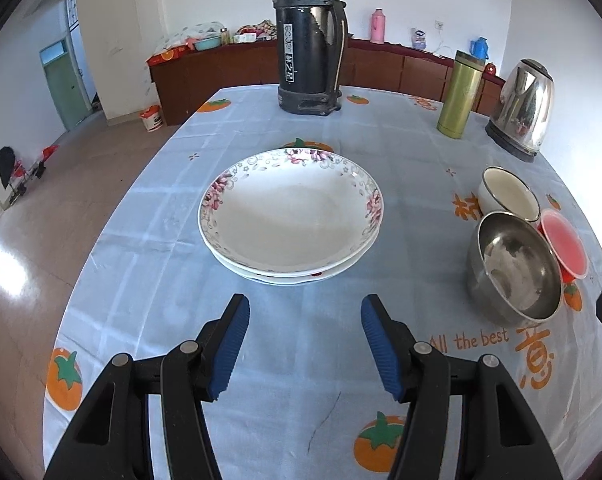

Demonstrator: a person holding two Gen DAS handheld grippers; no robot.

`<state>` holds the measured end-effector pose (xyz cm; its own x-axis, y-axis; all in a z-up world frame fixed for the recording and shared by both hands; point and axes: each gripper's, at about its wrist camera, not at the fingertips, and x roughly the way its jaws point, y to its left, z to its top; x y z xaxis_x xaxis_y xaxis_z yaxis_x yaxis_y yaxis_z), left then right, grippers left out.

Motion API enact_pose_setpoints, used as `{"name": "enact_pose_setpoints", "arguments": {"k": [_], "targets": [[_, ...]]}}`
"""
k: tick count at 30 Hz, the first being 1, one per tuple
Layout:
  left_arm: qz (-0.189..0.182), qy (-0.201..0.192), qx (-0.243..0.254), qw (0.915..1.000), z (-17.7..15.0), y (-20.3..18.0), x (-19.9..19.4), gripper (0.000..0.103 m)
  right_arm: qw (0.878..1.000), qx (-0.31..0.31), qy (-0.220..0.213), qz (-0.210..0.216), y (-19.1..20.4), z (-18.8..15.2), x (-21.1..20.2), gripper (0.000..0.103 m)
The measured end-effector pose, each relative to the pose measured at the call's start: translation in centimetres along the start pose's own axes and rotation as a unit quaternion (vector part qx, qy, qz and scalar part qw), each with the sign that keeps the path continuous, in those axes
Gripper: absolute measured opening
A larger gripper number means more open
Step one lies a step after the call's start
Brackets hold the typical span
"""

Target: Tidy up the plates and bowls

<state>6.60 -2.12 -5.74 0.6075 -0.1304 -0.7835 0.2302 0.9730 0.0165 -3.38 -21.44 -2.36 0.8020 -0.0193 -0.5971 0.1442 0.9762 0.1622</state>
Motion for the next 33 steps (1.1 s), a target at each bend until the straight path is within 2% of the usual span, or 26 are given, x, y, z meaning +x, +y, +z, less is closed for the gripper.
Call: {"name": "enact_pose_setpoints", "arguments": {"k": [8, 11, 18, 24, 28, 33], "targets": [[0.025, -0.010, -0.017, 0.9995, -0.2, -0.6, 0.8, 0.061, 0.999, -0.034, -0.025, 0.025, 0.3, 0.6, 0.7, 0.073], [0.029, -0.013, -0.011, 0.9994, -0.7, -1.2, 1.3, 0.061, 0.999, -0.019, -0.027, 0.026, -0.7, -0.3, 1.4, 0.073], [0.023, -0.039, 0.010, 0.9989, -1.7, -2.5, 0.8, 0.061, 0.998, 0.017, -0.059, 0.007, -2.7, -1.6, 0.9, 0.073], [0.009, -0.056, 0.028, 0.9980, -3.0, -3.4, 0.6, 0.061, 0.991, 0.029, -0.127, -0.031, -3.3, -2.5, -1.0, 0.076], [-0.002, -0.073, 0.038, 0.9966, -3.8, -3.8, -0.6, 0.061, 0.988, 0.054, -0.139, -0.046, -3.7, -3.1, -2.0, 0.076], [-0.012, -0.069, 0.050, 0.9963, -5.0, -3.9, -1.6, 0.061, 0.986, 0.055, -0.138, -0.075, -3.1, -4.7, -3.6, 0.076]]}}
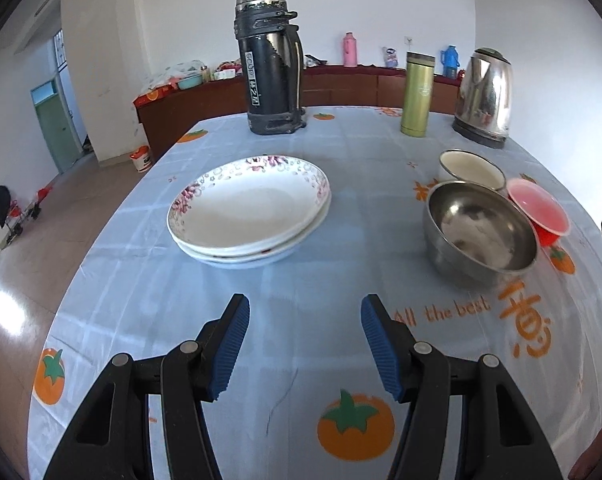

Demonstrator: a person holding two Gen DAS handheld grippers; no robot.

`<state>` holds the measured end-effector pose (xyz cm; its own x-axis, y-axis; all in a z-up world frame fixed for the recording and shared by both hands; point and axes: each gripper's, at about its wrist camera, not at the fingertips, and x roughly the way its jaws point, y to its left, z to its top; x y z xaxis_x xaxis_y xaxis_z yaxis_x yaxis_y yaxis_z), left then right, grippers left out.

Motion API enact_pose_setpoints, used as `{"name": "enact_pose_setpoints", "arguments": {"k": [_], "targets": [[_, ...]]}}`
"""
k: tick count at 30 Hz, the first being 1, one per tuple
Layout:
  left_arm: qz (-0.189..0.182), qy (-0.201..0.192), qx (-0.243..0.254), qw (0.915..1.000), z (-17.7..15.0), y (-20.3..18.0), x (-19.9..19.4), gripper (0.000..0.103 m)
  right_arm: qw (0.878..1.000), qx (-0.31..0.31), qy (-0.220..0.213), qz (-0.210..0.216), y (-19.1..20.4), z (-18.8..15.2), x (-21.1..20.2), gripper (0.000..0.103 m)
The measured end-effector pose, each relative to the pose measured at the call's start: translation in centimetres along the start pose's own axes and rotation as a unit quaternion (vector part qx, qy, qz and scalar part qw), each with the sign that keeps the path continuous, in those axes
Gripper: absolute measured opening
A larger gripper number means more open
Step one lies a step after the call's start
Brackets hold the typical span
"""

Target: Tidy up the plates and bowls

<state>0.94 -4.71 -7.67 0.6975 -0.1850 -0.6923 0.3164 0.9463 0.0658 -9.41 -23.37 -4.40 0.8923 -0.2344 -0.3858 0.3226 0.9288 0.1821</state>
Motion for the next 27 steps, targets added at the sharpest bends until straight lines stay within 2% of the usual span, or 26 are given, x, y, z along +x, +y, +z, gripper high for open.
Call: {"name": "enact_pose_setpoints", "arguments": {"k": [7, 14, 20, 27], "targets": [[-0.017, -0.005, -0.010, 0.9998, -1.2, 0.9, -2.5, 0.061, 1.000, -0.007, 0.005, -0.014, 1.0, -0.6, -2.7, 0.076], [-0.015, -0.019, -0.007, 0.9997, -2.8, 1.9, -5.0, 0.061, 0.999, -0.017, -0.005, -0.031, 2.0, -1.3, -5.6, 0.076], [-0.024, -0.005, -0.006, 0.9997, -5.2, 3.0, -5.9, 0.061, 0.999, 0.000, 0.009, -0.043, 2.2, -2.5, -7.4, 0.076], [-0.031, -0.009, 0.000, 0.9995, -6.7, 3.7, -6.8, 0.061, 0.998, -0.013, -0.002, -0.057, 3.5, -2.6, -9.9, 0.076]]}}
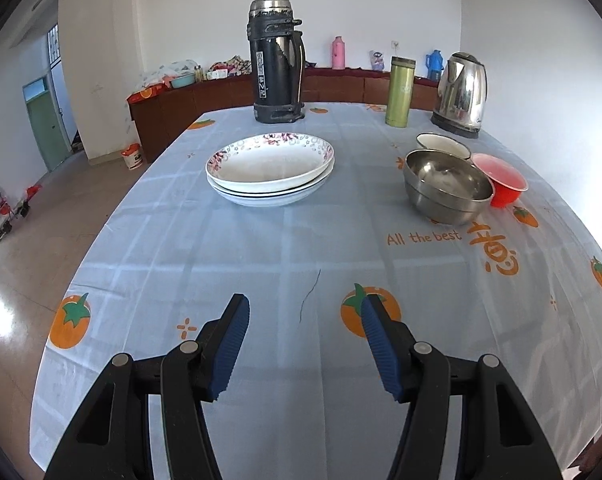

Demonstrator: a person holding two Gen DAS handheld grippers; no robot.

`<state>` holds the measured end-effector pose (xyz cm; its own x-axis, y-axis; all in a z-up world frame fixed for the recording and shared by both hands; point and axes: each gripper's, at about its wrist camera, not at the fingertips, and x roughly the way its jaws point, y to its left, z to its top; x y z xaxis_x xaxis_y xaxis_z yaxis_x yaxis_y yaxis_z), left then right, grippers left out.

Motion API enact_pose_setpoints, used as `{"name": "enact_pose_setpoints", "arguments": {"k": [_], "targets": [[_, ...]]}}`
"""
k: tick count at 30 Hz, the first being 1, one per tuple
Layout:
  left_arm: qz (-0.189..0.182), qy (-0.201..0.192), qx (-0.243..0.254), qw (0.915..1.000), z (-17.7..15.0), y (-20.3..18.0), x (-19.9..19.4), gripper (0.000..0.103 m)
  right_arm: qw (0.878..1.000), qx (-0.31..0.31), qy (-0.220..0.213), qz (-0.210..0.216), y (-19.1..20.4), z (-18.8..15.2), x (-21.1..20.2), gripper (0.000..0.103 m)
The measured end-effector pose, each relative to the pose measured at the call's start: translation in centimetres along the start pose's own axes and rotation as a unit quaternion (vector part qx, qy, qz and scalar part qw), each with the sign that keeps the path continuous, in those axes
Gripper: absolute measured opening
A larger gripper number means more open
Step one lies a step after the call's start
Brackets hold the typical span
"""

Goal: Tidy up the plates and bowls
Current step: 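Move the right gripper toward the red bowl with pink interior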

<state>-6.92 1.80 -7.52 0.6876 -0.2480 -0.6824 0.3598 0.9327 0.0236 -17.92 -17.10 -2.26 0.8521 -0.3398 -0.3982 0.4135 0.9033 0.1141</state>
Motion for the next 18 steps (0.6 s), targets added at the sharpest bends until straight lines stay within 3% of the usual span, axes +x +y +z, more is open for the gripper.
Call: {"name": "enact_pose_setpoints", "arguments": {"k": [6, 11, 18], "targets": [[-0.011, 0.008, -0.002, 0.9999, 0.5, -0.4, 1.0, 0.061, 1.000, -0.023, -0.009, 0.002, -0.1, -0.2, -1.2, 0.076], [-0.009, 0.015, 0.018, 0.9997, 1.5, -2.2, 2.7, 0.061, 1.000, 0.006, 0.018, 0.021, -2.3, 0.1, 1.6, 0.076], [-0.002, 0.034, 0.001, 0.9994, 3.0, -4.1, 5.6, 0.061, 0.993, 0.040, 0.072, 0.081, -5.1, 0.4, 7.6, 0.058]]}}
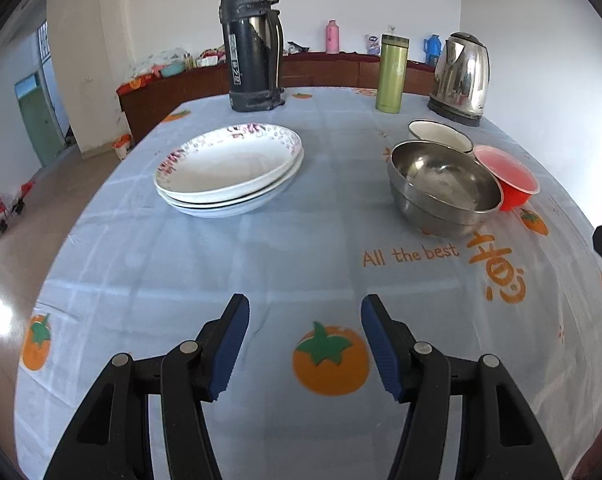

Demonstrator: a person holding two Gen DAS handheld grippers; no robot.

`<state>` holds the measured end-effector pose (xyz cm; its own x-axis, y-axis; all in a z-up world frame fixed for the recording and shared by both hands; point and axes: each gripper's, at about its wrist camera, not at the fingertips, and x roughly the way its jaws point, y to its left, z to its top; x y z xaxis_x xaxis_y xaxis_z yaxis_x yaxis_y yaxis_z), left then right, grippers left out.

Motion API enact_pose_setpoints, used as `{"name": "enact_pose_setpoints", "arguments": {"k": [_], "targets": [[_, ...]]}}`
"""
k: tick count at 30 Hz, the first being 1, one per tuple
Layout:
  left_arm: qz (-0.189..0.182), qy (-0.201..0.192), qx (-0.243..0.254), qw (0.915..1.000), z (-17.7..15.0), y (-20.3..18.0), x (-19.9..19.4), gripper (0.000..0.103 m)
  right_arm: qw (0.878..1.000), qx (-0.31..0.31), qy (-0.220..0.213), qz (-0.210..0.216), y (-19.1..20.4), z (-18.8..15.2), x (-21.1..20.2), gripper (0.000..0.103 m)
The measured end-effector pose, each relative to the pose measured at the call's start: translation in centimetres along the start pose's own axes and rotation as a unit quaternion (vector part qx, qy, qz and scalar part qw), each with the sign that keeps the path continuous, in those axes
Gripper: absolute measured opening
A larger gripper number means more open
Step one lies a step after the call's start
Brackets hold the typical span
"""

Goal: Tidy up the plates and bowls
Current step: 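Move the right gripper toward the red bowl with pink interior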

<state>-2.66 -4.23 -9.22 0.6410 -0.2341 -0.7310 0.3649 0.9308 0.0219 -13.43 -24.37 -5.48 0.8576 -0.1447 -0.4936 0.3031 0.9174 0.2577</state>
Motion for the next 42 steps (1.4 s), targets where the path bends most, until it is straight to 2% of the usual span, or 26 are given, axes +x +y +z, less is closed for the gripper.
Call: {"name": "enact_pose_setpoints", "arguments": {"k": [8, 13, 17, 20, 25, 37, 42], "targets": [[-0.023, -0.003, -0.012, 0.9996, 2.8, -1.2, 1.2, 0.061, 0.999, 0.031, 0.018, 0.026, -2.9, -0.1, 1.1, 0.055], [-0.035, -0.015, -0.003, 0.9993, 5.8, -2.8, 2.2, 0.061, 0.998, 0.048, 0.009, 0.049, -4.0, 2.0, 2.4, 0.056], [-0.037, -0.011, -0.019, 0.9991, 7.6, -3.5, 4.1, 0.061, 0.998, 0.047, 0.003, 0.052, -3.9, 3.4, 4.5, 0.056], [-0.052, -0.004, -0.035, 0.9980, 8.4, -3.8, 5.6, 0.061, 0.998, 0.039, 0.012, 0.052, -3.3, 3.7, 6.7, 0.056], [-0.053, -0.012, -0.031, 0.9980, 9.5, -4.6, 6.8, 0.061, 0.997, 0.053, 0.021, 0.049, -3.3, 3.9, 9.1, 0.056], [-0.062, -0.007, -0.019, 0.9979, 9.9, -4.7, 8.5, 0.061, 0.997, 0.062, 0.013, 0.039, -4.1, 3.8, 10.2, 0.052], [-0.043, -0.030, 0.021, 0.9984, 12.8, -4.9, 8.0, 0.061, 0.998, 0.065, -0.002, 0.013, -7.0, 5.9, 9.7, 0.052]]}}
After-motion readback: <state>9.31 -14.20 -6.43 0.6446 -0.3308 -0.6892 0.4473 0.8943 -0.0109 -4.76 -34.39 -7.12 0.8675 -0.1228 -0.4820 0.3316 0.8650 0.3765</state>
